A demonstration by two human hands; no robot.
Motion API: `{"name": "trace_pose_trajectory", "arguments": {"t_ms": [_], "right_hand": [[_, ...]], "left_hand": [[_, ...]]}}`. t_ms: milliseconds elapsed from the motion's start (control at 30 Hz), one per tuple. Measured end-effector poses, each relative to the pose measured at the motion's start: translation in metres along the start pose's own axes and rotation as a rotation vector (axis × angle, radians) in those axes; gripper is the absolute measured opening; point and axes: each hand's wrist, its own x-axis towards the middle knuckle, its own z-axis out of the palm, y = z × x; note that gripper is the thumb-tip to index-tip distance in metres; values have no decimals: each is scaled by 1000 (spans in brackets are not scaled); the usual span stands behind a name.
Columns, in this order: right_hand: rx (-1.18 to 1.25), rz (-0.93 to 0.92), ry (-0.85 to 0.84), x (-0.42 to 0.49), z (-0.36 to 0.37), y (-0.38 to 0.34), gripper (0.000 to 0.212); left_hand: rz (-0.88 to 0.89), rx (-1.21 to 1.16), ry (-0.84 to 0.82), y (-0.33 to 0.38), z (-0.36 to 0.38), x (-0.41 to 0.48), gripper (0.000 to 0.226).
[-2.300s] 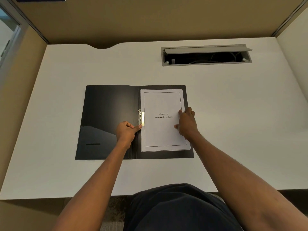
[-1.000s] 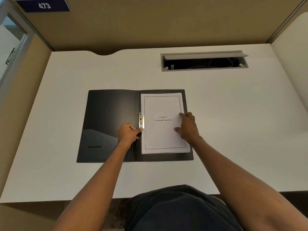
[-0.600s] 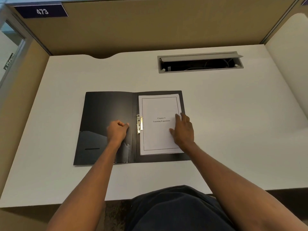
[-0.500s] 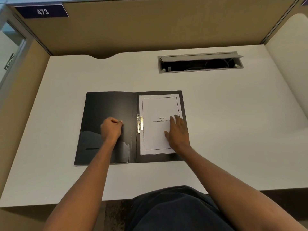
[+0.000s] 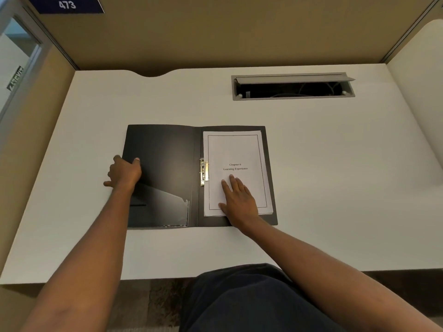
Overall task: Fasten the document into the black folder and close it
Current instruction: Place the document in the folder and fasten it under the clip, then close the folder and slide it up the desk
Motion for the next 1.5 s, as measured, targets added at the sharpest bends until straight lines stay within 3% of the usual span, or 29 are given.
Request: {"name": "trace_pose_trajectory", "arguments": {"t_ms": [133,267,400,667,767,867,1033,1167,1333,1500], "right_hand": [[-14,2,-14,-1,-1,1,74],[-33,9,-18,1,-3,1,73],[-50,23,-11,-1,-5,16,71],[-14,13,-29,-1,-5,32,73],[33,17,-82,2,-19,31,70],[303,55,-61,8,-54,16,64],[898,-23,273,11,-139,-31,57],[1032,-66,352,6,-178,-38,55],[888,89,411,3,-181,8,54],[715,299,463,8,-160,64,46]], "left_hand": [[-14,8,86,7,-24,-2,52],[93,-44,162,21,-54,-16,25],[166,-95,202,44,-83,-35,18],[481,-413,-236,97,-106,-83,15],[513,-500,-397,119,-90,-107,15],[493,-540,-463,134,-68,-128,25],[459,-559,-508,152,-38,-160,48],[491,-554,-570,159,-20,-179,47],[702,-300,-596,149,8,-180,36],[809,130,-640,127,47,-174,60]]}}
